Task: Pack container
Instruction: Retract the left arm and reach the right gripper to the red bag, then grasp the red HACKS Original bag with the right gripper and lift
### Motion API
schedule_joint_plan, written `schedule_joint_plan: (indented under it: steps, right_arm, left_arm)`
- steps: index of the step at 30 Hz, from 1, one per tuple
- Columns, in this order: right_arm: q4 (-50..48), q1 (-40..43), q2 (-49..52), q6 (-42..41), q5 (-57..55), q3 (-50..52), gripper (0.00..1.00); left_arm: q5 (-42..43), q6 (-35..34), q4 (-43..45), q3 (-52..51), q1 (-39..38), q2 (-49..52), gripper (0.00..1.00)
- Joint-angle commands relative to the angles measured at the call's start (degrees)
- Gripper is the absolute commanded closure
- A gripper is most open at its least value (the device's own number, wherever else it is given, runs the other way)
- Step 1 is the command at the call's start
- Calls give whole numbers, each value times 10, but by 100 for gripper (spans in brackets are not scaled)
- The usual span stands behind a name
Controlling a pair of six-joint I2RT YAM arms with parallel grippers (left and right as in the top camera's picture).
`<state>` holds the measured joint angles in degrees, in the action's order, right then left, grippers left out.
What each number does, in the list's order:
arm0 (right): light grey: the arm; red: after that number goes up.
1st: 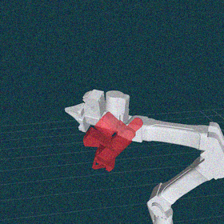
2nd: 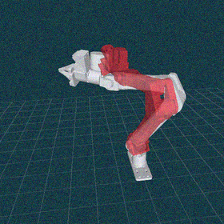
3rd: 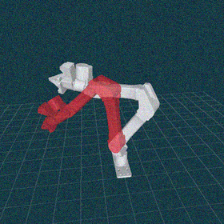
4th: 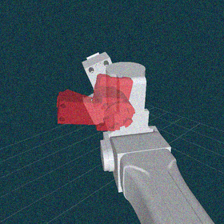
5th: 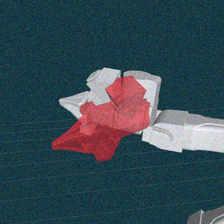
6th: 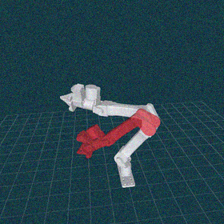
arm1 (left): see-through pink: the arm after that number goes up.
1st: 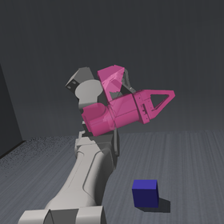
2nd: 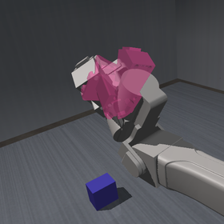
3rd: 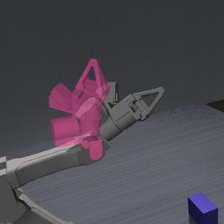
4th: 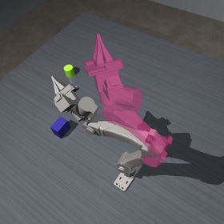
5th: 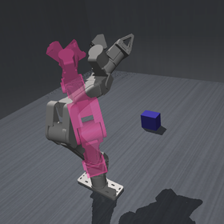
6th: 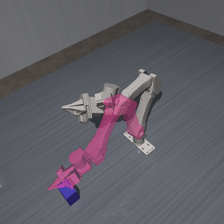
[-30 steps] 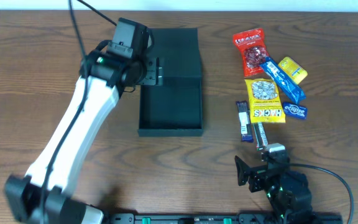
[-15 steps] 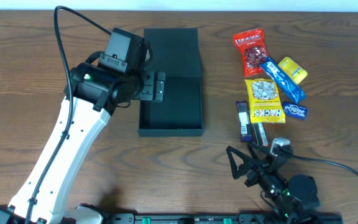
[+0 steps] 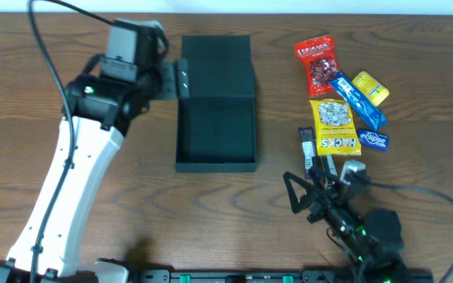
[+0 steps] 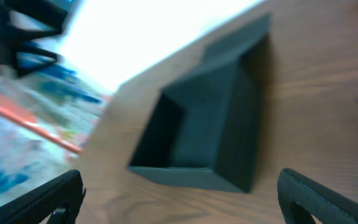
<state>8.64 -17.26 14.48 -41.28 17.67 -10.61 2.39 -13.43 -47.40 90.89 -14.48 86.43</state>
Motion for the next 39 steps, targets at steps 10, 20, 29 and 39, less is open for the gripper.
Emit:
schedule_joint_plan:
  steps: [10,20,29,39]
  right_arm:
    - [28,54,496,226,-55,-385,1]
    - [107,77,771,361,-211,-675,1]
    - [164,150,996,382,-172,-900,1]
    - [233,159,1168,427,-170,-1053,1]
  left_arm:
    - [-13,60,158,5,104,59,5]
    - [-8,73,168,5,107,118,5]
    - [-8,72,168,5,107,132,4]
    - [-9,68,165,5,107,132,5]
